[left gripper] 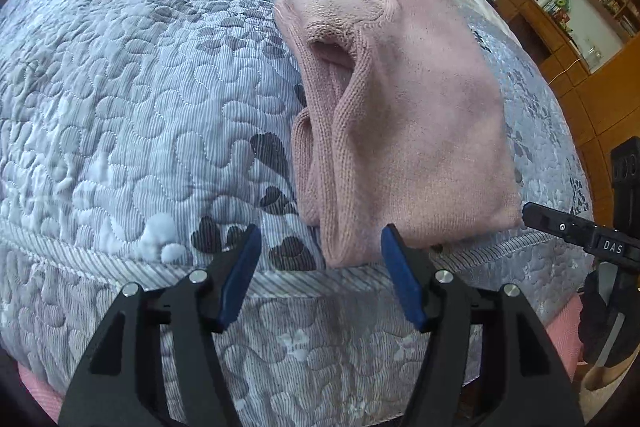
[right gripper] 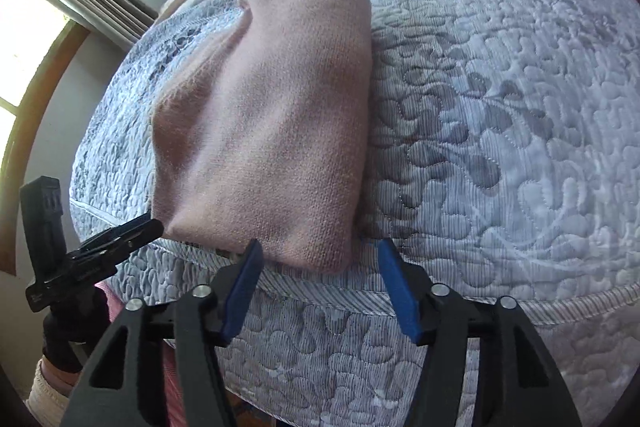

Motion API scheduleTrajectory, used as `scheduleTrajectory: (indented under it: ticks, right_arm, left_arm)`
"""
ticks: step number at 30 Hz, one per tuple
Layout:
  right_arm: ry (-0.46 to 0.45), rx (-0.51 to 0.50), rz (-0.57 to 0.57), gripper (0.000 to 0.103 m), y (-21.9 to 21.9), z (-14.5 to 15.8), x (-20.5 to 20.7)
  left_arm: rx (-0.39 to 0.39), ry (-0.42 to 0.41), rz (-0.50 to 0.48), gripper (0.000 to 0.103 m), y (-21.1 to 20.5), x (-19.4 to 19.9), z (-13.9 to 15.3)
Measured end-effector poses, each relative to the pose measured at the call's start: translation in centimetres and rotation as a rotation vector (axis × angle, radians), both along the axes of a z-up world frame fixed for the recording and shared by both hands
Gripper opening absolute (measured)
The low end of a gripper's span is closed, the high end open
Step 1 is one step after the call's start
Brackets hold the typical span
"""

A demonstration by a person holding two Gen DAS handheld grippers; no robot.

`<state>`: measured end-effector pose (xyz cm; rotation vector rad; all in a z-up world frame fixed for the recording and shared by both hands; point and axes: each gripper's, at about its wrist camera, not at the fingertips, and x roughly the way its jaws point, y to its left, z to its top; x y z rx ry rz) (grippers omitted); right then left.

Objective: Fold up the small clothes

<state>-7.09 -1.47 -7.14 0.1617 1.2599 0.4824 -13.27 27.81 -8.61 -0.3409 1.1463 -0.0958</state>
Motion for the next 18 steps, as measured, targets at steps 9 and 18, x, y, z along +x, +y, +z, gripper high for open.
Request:
scheduleTrajectory:
  ticks: [9,18]
  right_arm:
    - [-0.071,-0.188,-0.065,0.090,0.4,2.9,-2.4]
    - [-0.191,-0.326,-0.084,0.094,1.0,6.3,-5.1]
  left_arm:
    - [0.128,-0.043,0.043,0.082,-1.6,-2.6,4.3]
    - [0.190,-0.078,0.056,0.090,-2.3,-4.9,7.4]
